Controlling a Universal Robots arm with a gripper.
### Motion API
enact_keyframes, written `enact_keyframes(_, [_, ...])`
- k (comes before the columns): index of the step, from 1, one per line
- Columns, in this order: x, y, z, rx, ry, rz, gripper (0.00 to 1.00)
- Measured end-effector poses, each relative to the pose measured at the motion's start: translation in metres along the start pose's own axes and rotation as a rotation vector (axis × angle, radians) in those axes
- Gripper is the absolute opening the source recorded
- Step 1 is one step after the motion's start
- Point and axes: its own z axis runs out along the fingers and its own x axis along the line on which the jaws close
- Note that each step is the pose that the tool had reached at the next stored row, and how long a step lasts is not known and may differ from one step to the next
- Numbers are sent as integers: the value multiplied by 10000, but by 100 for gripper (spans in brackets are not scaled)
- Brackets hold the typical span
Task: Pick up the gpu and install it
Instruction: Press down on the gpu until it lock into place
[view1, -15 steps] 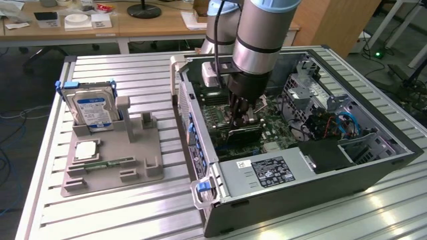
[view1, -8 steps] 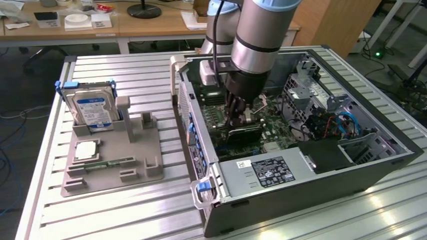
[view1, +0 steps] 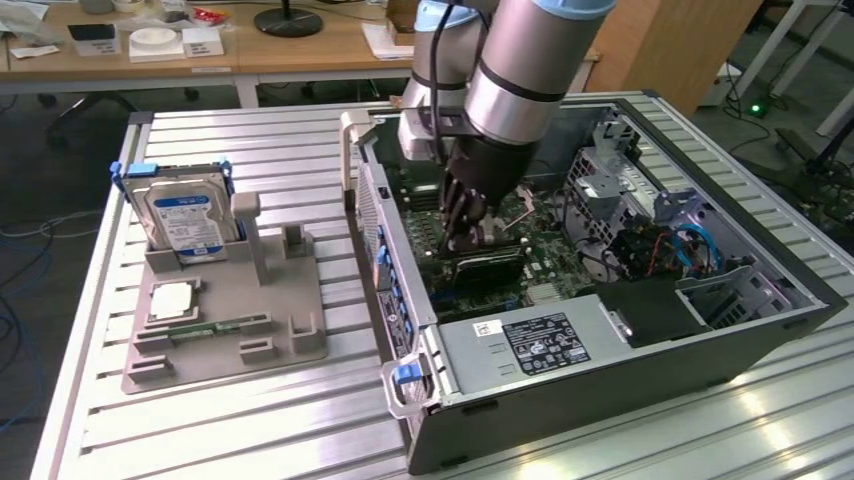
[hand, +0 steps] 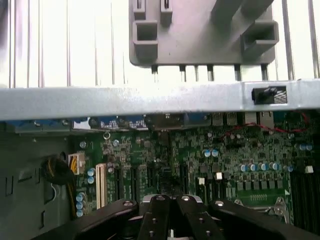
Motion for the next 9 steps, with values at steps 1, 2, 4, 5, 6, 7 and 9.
enact_keyframes(1, [0,0,0,-169,9,5,11])
enact_keyframes(2, [0,0,-1,-364,21,12,11])
enact_keyframes(4, [-1,-2,-16,-678,41,23,11])
enact_keyframes(5, [-1,-4,-28,-795,46,26,11])
enact_keyframes(6, [-2,-7,-39,-900,53,29,11])
enact_keyframes(7, [-3,-12,-45,-999,55,33,11])
enact_keyframes(9, [-4,-32,-54,-1197,34,34,11])
